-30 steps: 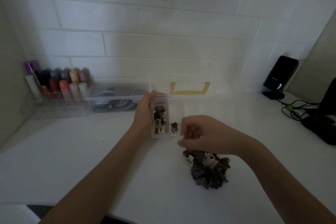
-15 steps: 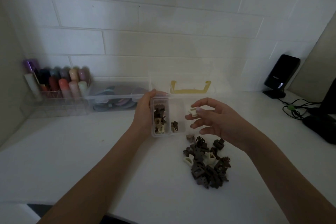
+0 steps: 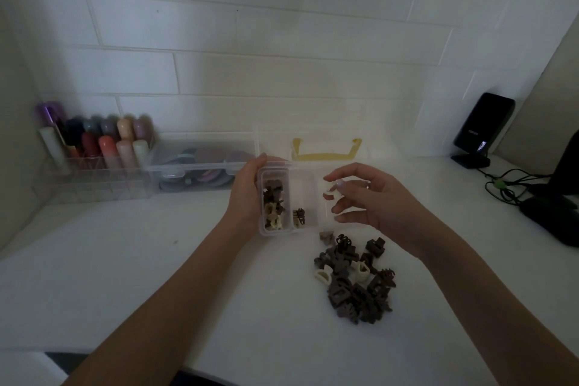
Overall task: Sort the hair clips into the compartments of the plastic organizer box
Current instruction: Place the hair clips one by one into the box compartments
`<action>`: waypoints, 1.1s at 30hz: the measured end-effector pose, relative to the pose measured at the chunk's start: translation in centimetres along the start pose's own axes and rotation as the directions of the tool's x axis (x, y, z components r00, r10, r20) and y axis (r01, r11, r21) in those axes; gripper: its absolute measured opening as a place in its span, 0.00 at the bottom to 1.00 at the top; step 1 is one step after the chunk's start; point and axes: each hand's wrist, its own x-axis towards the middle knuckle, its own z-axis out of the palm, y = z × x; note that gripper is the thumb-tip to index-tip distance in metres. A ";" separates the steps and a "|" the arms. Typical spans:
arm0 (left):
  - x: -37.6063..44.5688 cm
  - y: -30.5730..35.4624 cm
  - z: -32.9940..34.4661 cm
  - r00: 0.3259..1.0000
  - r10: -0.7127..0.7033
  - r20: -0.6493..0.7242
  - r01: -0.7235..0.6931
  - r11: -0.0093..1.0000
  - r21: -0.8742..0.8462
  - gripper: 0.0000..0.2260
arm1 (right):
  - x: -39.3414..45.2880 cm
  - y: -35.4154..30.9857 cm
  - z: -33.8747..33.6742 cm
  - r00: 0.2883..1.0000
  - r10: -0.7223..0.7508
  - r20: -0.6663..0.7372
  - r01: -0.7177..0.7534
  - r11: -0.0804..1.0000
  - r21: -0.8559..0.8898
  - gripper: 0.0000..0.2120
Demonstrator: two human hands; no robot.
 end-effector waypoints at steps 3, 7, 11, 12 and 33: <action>0.0 0.0 0.0 1.000 0.008 0.011 -0.007 1.000 -0.009 0.19 | 0.1 -0.2 0.2 0.995 -0.066 -0.079 0.061 0.996 -0.064 0.04; 0.1 -0.1 -0.1 1.000 0.026 0.013 -0.026 0.999 0.022 0.17 | 0.2 0.0 0.0 0.955 -0.252 -0.158 0.180 0.912 -0.369 0.06; 0.1 -0.1 -0.1 1.000 0.018 0.000 -0.018 0.999 0.034 0.17 | 0.2 1.4 -0.1 0.925 -0.356 0.131 0.271 0.379 -0.885 0.03; 0.0 -0.1 0.0 1.000 0.015 -0.001 -0.015 0.999 0.029 0.16 | 0.3 1.8 0.1 0.922 -0.332 0.201 0.291 0.251 -0.923 0.00; 0.7 0.2 -0.5 0.997 -0.017 -0.077 0.010 0.996 -0.090 0.19 | -0.2 0.9 1.6 0.988 -0.046 0.150 0.151 0.013 -0.988 0.13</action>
